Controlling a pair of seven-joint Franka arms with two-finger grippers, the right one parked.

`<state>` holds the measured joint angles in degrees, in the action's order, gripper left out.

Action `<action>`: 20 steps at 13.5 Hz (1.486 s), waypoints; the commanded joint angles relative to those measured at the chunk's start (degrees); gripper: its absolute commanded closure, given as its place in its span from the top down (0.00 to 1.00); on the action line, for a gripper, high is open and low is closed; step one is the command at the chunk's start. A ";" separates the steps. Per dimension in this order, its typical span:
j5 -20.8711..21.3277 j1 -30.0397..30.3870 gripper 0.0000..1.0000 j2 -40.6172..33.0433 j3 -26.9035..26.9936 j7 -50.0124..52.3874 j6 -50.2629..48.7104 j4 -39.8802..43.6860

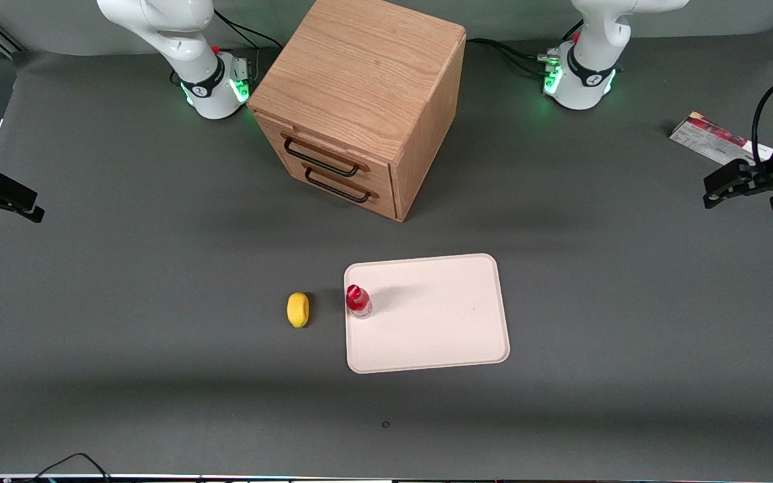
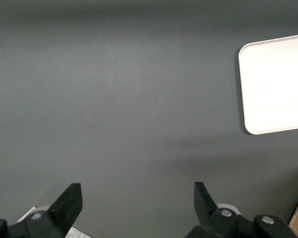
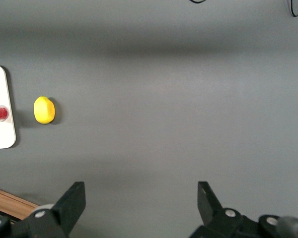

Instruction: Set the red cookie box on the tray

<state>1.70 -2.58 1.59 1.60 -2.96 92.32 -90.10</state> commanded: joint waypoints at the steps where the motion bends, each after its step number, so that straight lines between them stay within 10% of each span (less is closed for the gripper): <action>1: 0.76 -0.58 1.00 0.87 0.51 -0.82 -1.09 1.85; 20: 2.77 0.47 1.00 1.49 1.73 0.76 -2.14 0.80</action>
<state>2.50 -2.43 2.41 2.43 -2.78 91.67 -90.12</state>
